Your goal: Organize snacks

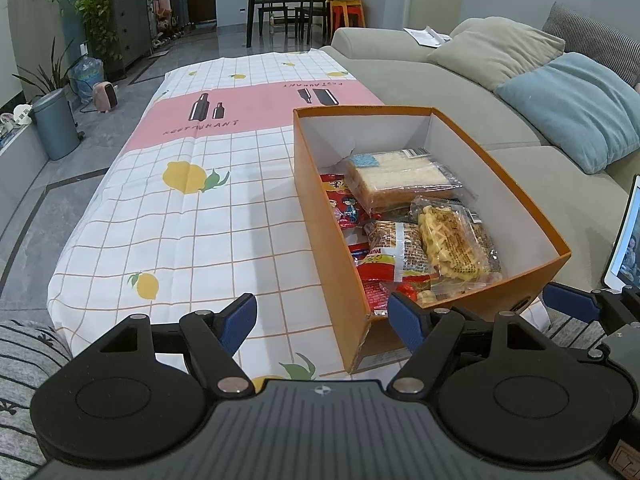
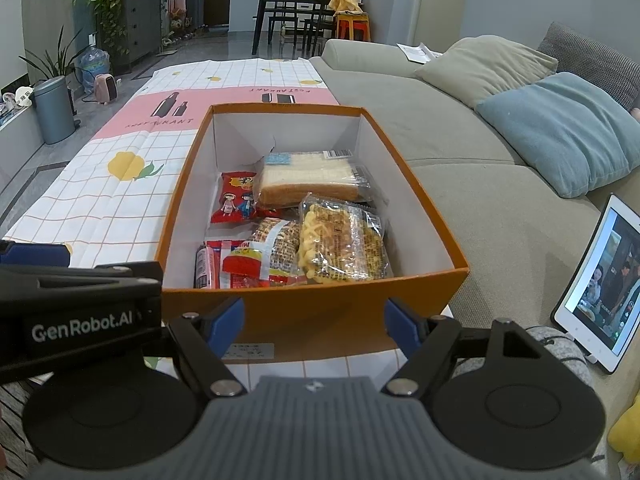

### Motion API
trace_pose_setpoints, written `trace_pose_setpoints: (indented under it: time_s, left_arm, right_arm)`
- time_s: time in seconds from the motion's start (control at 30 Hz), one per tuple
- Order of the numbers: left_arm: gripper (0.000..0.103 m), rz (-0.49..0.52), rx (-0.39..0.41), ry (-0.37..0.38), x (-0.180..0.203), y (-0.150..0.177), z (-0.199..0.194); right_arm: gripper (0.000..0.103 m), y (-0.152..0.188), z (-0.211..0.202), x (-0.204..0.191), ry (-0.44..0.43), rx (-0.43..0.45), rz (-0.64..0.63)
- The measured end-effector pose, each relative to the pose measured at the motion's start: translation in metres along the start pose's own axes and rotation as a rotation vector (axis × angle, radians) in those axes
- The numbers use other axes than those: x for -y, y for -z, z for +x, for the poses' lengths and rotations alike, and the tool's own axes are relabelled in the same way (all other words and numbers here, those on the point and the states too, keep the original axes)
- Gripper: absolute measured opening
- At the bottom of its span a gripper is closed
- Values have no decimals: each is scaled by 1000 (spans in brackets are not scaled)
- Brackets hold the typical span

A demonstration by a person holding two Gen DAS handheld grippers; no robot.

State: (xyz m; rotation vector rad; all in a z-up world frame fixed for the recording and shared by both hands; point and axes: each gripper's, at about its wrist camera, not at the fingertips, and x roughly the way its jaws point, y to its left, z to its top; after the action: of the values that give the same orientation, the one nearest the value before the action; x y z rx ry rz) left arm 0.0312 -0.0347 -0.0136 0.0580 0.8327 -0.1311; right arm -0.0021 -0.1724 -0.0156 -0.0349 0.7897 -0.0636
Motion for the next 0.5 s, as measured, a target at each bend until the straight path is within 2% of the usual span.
trace_pose_setpoints:
  time_s: [0.5]
  left_arm:
    - [88, -6, -13, 6, -2, 0, 1]
  right_arm:
    - [75, 0, 1, 0, 0, -4, -5]
